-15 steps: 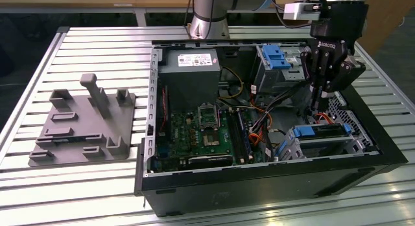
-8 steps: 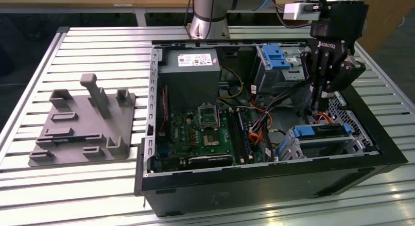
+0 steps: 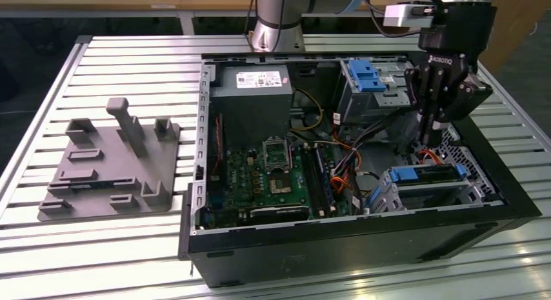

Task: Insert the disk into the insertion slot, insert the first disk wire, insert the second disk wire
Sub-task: 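Insert the second disk wire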

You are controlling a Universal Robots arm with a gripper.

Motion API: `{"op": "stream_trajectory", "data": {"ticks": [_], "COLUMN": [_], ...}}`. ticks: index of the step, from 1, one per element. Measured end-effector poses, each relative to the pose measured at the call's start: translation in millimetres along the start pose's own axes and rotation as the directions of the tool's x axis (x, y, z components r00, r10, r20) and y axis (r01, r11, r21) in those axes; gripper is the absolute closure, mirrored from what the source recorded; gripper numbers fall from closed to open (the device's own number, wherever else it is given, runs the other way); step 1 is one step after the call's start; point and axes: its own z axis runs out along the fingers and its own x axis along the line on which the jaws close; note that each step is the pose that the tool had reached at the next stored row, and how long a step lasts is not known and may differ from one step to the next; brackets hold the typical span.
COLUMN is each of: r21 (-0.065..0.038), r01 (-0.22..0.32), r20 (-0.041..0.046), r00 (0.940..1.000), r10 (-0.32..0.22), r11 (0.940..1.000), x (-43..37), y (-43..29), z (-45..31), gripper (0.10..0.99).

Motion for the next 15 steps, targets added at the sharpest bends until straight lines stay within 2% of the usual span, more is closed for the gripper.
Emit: {"op": "stream_trajectory", "data": {"ticks": [3, 5, 9, 11, 15], "r21": [-0.004, -0.011, -0.025, -0.029, -0.029], "r01": [-0.009, -0.022, -0.048, -0.055, -0.055], "r20": [0.0150, 0.0219, 0.0281, 0.0330, 0.0550], "r00": [0.9998, 0.9995, 0.9984, 0.9979, 0.9969], "r10": [0.009, 0.022, 0.049, 0.056, 0.056], "r11": [0.9999, 0.9997, 0.9985, 0.9981, 0.9981], "x": [0.1, 0.1, 0.2, 0.8, 4.8], "y": [0.0, 0.0, 0.0, 0.0, -0.3], "z": [0.2, 0.2, 0.1, 0.5, 2.6], "gripper": [0.890, 0.890, 0.890, 0.890, 0.890]}}
